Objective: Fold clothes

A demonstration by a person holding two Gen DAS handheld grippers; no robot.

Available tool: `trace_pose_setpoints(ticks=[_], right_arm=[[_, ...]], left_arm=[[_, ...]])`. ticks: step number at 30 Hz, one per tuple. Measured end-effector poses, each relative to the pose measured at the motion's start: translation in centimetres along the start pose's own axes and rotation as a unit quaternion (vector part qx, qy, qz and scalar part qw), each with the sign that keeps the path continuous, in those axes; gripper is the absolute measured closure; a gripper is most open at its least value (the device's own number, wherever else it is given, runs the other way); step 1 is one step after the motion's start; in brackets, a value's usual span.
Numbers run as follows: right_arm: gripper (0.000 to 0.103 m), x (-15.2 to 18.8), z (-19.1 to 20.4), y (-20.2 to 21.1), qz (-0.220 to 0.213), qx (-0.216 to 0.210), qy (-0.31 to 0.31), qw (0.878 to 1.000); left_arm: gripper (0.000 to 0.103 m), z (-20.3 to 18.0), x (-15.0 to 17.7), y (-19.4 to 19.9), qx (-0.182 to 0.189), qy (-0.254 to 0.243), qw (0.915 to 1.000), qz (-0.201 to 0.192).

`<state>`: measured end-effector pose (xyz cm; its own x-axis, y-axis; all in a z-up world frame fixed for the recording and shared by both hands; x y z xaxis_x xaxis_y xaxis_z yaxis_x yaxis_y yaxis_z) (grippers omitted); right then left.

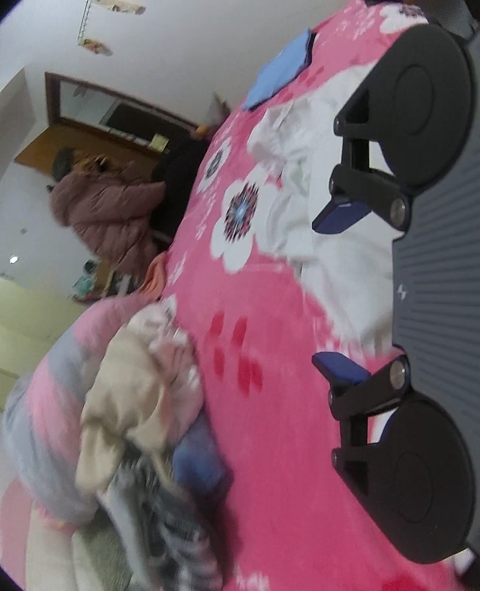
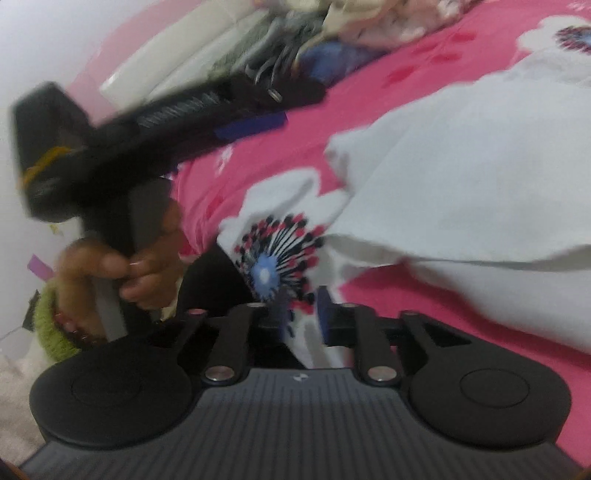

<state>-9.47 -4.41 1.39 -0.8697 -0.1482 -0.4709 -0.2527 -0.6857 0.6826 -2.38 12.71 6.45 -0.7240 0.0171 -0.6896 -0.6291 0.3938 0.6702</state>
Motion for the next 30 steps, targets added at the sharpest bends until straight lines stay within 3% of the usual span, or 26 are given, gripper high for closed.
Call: trace_pose_setpoints(ticks=[2, 6, 10, 14, 17, 19, 20, 22, 24, 27, 30], right_arm=[[0.068, 0.7, -1.4, 3.6, -0.045, 0.002, -0.007, 0.999], [0.045, 2.0, -5.4, 11.6, -0.144, 0.016, -0.048, 0.988], [0.038, 2.2, -10.1, 17.4, -0.228, 0.072, -0.107, 0.965], [0.037, 0.8, -14.8, 19.3, -0.262, 0.136, -0.147, 0.944], [0.037, -0.6, -17.8, 18.0, -0.252, 0.152, -0.169, 0.941], [0.038, -1.1, -19.4, 16.7, -0.236, 0.161, -0.181, 0.941], [0.041, -1.2, -19.8, 16.0, -0.224, 0.178, -0.187, 0.940], [0.056, -1.0, -20.5, 14.8, -0.201, 0.201, -0.198, 0.938], [0.082, -0.1, -20.5, 14.4, -0.189, 0.195, -0.205, 0.940], [0.092, 1.6, -19.4, 14.4, -0.190, 0.192, -0.206, 0.940], [0.097, 3.3, -17.7, 14.7, -0.188, 0.195, -0.193, 0.943]], left_arm=[[0.026, -1.6, -0.6, -1.2, 0.013, -0.011, 0.9998, 0.010], [0.013, -5.0, -1.3, -3.1, 0.032, -0.057, 0.9976, 0.024], [0.009, -8.1, -1.5, -5.3, 0.038, -0.117, 0.9906, 0.059], [0.010, -10.2, -0.9, -7.6, 0.023, -0.157, 0.9833, 0.088], [0.023, -10.7, -0.6, -8.7, 0.021, -0.165, 0.9802, 0.108], [0.039, -10.7, -0.4, -9.0, 0.026, -0.163, 0.9794, 0.116], [0.043, -10.7, -0.3, -9.1, 0.027, -0.161, 0.9793, 0.119], [0.057, -10.6, -0.1, -9.0, 0.028, -0.159, 0.9791, 0.123], [0.071, -10.5, 0.1, -8.8, 0.029, -0.160, 0.9786, 0.126], [0.090, -10.4, 0.4, -8.0, 0.036, -0.163, 0.9784, 0.122], [0.095, -10.2, 1.0, -6.9, 0.040, -0.163, 0.9790, 0.116]])
Point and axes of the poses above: each gripper's, at about its wrist camera, not at the fingertips, and y roughly against the way its jaws point, z to its left, x to its underside, the point moved 1 cm from there along -y, roughly the way its jaws point, and after that the axes turned 11 degrees about z, right-handed, at the moved point
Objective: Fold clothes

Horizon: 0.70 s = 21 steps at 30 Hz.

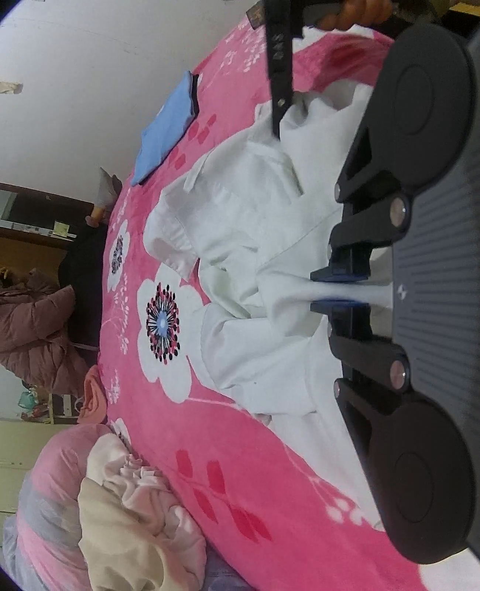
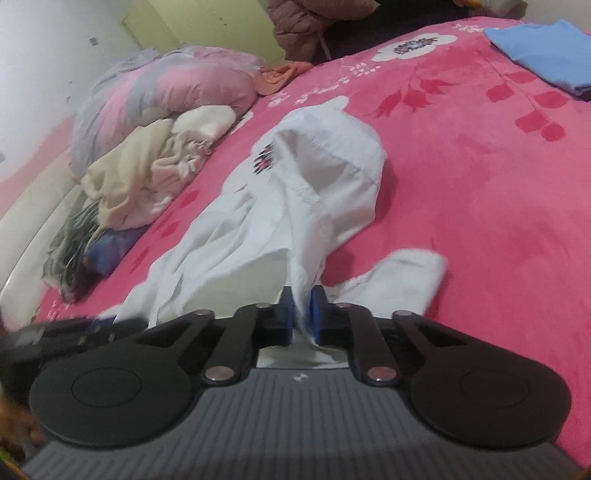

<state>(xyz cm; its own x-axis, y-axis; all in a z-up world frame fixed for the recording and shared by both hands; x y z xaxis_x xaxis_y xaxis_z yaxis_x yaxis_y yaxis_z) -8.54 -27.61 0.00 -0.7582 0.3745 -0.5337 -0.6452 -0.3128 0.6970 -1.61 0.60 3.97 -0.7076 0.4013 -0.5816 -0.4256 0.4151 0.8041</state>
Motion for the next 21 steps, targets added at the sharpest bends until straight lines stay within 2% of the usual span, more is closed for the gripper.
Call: trace_pose_setpoints(ticks=[5, 10, 17, 20, 21], right_arm=[[0.099, 2.2, 0.9, 3.6, -0.004, 0.003, 0.022, 1.000], [0.100, 4.6, 1.5, 6.5, 0.001, -0.015, 0.025, 1.000], [0.100, 9.7, 2.1, 7.2, 0.068, -0.029, 0.012, 0.997], [0.100, 11.4, 2.4, 6.8, 0.095, -0.008, 0.017, 0.995], [0.100, 11.6, 2.5, 6.9, 0.098, 0.009, 0.024, 0.995]], left_arm=[[0.098, 0.0, 1.7, 2.0, 0.014, 0.002, 0.9999, -0.009], [0.099, 0.0, 4.3, 4.2, 0.028, -0.004, 0.9996, -0.008], [0.097, 1.1, 8.6, 5.9, 0.039, 0.016, 0.9989, 0.020], [0.088, 2.0, 10.0, 6.4, 0.044, 0.028, 0.9982, 0.027], [0.080, 2.2, 10.2, 6.7, 0.042, 0.030, 0.9984, 0.025]])
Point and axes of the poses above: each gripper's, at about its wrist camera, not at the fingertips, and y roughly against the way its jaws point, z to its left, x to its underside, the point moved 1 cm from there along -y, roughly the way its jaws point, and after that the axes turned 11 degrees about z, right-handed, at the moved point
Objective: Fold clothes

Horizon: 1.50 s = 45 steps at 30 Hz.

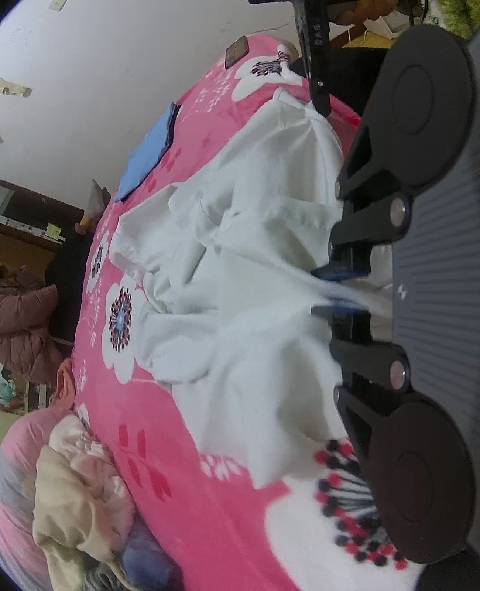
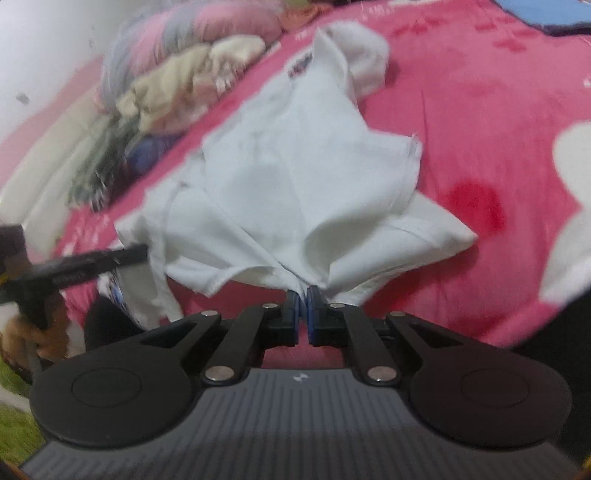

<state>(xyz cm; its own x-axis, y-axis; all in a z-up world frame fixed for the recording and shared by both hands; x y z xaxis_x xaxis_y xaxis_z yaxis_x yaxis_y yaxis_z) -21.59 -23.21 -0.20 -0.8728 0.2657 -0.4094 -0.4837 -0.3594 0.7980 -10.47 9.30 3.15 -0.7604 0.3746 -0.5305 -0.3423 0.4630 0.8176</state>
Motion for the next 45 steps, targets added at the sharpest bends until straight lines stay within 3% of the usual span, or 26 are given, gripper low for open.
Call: trace_pose_setpoints(ticks=[3, 7, 9, 13, 16, 19, 26, 29, 31, 32, 33, 35, 36, 45], right_arm=[[0.097, 0.7, 0.4, 0.5, -0.001, 0.044, 0.019, 0.999], [0.095, 0.7, 0.1, 3.3, -0.030, 0.050, 0.031, 0.998], [0.081, 0.3, -0.7, 5.0, -0.053, 0.051, 0.023, 0.997], [0.074, -1.6, -2.7, 8.4, -0.117, 0.046, -0.016, 0.992], [0.068, -4.8, -3.6, 8.7, -0.148, 0.044, -0.025, 0.988], [0.056, -8.6, -3.0, 7.0, -0.165, 0.049, -0.008, 0.985], [0.050, -18.8, -0.9, -1.6, -0.139, 0.035, 0.005, 0.990], [0.050, -22.4, -0.7, -5.2, -0.124, 0.049, 0.007, 0.991], [0.052, -24.0, -0.9, -7.3, -0.113, 0.066, 0.008, 0.991], [0.062, -24.4, -1.2, -8.1, -0.108, 0.075, 0.007, 0.991], [0.081, -24.7, -1.5, -8.8, -0.101, 0.085, 0.005, 0.991], [0.098, -24.9, -2.1, -9.7, -0.091, 0.087, 0.001, 0.992], [0.101, -24.8, -2.3, -9.6, -0.095, 0.085, -0.001, 0.992], [0.102, -22.4, -4.3, -3.1, -0.170, 0.046, -0.037, 0.984]], left_arm=[[0.061, 0.2, 0.3, 1.7, -0.005, -0.009, 0.9997, -0.024], [0.042, 0.0, -0.7, 4.4, 0.001, -0.029, 0.9973, -0.068], [0.038, 0.3, -1.7, 5.3, -0.003, -0.028, 0.9960, -0.085], [0.028, 1.1, -5.0, 5.3, -0.009, -0.025, 0.9929, -0.116], [0.023, 1.5, -8.7, 3.0, -0.044, -0.031, 0.9918, -0.116], [0.023, 2.0, -12.9, -0.9, -0.073, -0.029, 0.9938, -0.079], [0.023, 2.9, -20.0, -10.3, -0.051, -0.016, 0.9986, -0.004], [0.029, 2.8, -21.1, -13.1, -0.069, -0.016, 0.9975, 0.006], [0.047, 3.1, -21.5, -14.9, -0.077, -0.013, 0.9967, 0.019], [0.053, 3.3, -21.7, -15.5, -0.074, -0.009, 0.9968, 0.028], [0.061, 3.6, -21.6, -16.0, -0.070, -0.003, 0.9969, 0.035], [0.073, 4.1, -21.5, -16.1, -0.067, 0.005, 0.9974, 0.026], [0.087, 4.3, -21.4, -15.9, -0.069, 0.011, 0.9974, 0.019], [0.096, 7.3, -20.5, -11.8, -0.059, 0.090, 0.9936, -0.034]])
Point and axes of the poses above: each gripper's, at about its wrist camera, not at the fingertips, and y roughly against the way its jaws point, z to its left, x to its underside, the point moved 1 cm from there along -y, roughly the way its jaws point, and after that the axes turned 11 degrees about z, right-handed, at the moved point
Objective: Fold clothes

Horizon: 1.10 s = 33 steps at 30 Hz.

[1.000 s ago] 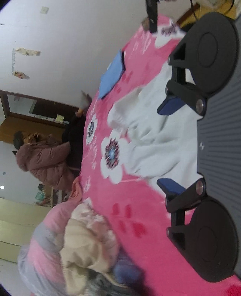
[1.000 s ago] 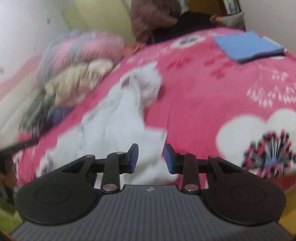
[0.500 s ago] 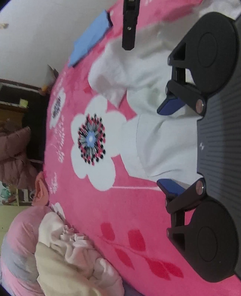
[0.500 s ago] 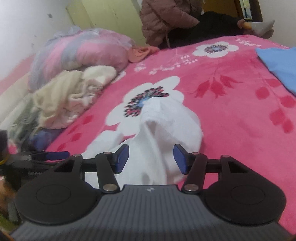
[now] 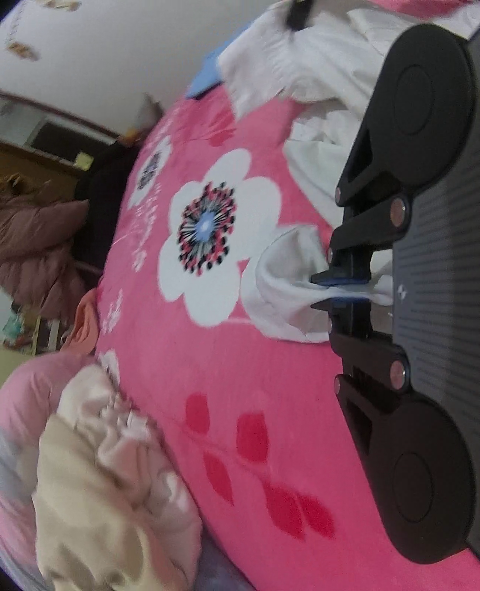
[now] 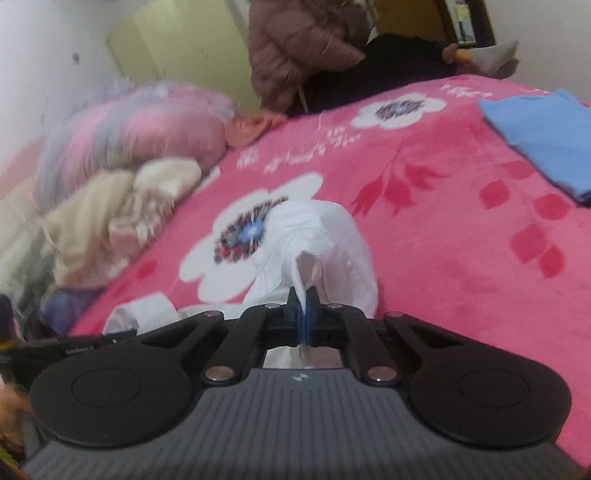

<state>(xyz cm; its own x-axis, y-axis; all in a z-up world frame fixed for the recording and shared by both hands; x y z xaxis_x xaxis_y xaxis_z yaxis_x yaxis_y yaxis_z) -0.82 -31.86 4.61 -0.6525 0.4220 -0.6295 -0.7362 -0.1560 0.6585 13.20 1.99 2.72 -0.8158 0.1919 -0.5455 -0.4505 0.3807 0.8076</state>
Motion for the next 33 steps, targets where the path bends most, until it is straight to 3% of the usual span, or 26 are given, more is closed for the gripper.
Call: trace_pose_setpoints(ticks=[8, 15, 19, 23, 26, 29, 31, 33], right_arm=[[0.102, 2.5, -4.6, 5.3, -0.029, -0.014, -0.069, 0.997], [0.102, 5.4, -8.2, 7.9, -0.045, -0.014, -0.129, 0.991], [0.102, 6.7, -9.3, 8.0, -0.040, -0.002, -0.146, 0.988], [0.102, 8.2, -10.3, 7.8, -0.030, 0.009, -0.162, 0.986], [0.102, 9.3, -10.9, 7.2, -0.012, 0.020, -0.175, 0.984], [0.102, 10.1, -11.4, 6.8, 0.004, 0.023, -0.187, 0.982], [0.101, 10.2, -11.5, 6.8, 0.007, 0.016, -0.194, 0.981], [0.098, 10.3, -11.7, 7.0, 0.008, 0.004, -0.201, 0.979]], left_arm=[[0.097, 3.4, 1.8, 6.7, 0.007, 0.065, 0.9962, -0.057], [0.097, 7.0, 4.5, 12.2, -0.036, 0.105, 0.9882, -0.105], [0.097, 9.1, 6.0, 13.0, -0.087, 0.128, 0.9820, -0.108], [0.099, 11.4, 7.8, 12.9, -0.116, 0.154, 0.9765, -0.097], [0.098, 12.7, 8.9, 11.9, -0.124, 0.159, 0.9780, -0.054], [0.076, 13.1, 9.6, 11.7, -0.124, 0.168, 0.9772, -0.038], [0.051, 12.9, 9.8, 12.5, -0.138, 0.166, 0.9751, -0.053], [0.041, 12.1, 9.8, 13.8, -0.159, 0.162, 0.9700, -0.087]])
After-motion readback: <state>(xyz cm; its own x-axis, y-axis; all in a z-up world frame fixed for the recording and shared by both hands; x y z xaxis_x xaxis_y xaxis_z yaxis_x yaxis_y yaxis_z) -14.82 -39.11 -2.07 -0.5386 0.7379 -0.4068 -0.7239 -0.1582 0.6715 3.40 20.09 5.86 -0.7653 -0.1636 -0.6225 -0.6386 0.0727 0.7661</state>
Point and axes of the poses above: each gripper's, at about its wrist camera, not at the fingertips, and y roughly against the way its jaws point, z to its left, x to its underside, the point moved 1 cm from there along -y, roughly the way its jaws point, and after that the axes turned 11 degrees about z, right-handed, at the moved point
